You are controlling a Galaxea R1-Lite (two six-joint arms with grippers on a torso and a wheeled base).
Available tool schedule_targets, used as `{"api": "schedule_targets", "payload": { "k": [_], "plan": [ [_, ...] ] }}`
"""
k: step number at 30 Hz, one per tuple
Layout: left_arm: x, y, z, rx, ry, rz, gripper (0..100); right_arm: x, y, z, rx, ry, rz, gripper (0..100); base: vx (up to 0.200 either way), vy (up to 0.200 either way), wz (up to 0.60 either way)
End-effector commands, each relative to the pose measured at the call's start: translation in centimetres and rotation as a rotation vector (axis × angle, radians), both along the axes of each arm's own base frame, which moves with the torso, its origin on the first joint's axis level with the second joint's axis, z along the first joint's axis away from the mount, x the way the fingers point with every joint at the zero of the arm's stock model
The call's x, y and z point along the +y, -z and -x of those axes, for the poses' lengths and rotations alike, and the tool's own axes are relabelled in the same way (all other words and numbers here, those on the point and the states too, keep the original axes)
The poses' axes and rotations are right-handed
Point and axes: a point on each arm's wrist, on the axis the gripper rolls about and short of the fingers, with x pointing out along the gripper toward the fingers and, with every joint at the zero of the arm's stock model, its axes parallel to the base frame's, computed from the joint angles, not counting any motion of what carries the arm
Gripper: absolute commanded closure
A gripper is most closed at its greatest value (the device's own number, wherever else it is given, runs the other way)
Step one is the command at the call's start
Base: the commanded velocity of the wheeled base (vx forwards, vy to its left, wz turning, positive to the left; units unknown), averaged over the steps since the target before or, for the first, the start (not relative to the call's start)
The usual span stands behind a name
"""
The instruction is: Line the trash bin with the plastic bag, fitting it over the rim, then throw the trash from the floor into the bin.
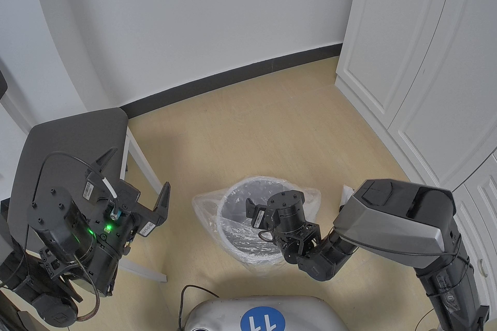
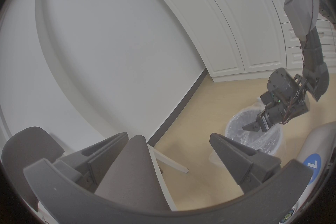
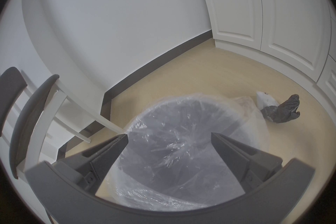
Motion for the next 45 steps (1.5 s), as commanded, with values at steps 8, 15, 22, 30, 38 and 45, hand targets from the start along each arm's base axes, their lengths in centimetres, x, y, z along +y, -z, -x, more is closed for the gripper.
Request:
{"api": "schedule_targets", "payload": {
  "k": [8, 15, 22, 30, 38, 45],
  "plan": [
    [-0.8, -0.2, 0.9, -0.007, 0.050, 0.004, 0, 1.0, 1.8, 1.4, 0.048, -0.039, -0.001, 0, 0.000, -0.150, 0.00],
    [-0.7, -0.3, 1.0, -0.012, 0.052, 0.013, 0, 1.3, 1.7, 3.5, 0.088, -0.114, 0.012, 0, 0.000, -0.200, 0.00],
    [-0.8, 0.0, 0.2, -0.003, 0.040, 0.009, 0, 0.8, 0.7, 4.7, 0.106, -0.156, 0.026, 0, 0.000, -0.143, 0.00],
    [-0.6, -0.2, -0.4, -0.012, 0.124, 0.011, 0, 0.6, -2.0, 6.2, 0.068, -0.188, 0.025, 0, 0.000, 0.000, 0.00],
    [-0.7, -0.3, -0.8, -0.020, 0.130, 0.017, 0, 0.5, -2.2, 6.2, 0.065, -0.186, 0.023, 0, 0.000, 0.075, 0.00],
    [-0.7, -0.3, -0.8, -0.018, 0.130, 0.018, 0, 0.5, -2.2, 6.2, 0.065, -0.186, 0.023, 0, 0.000, 0.200, 0.00]
  ]
}}
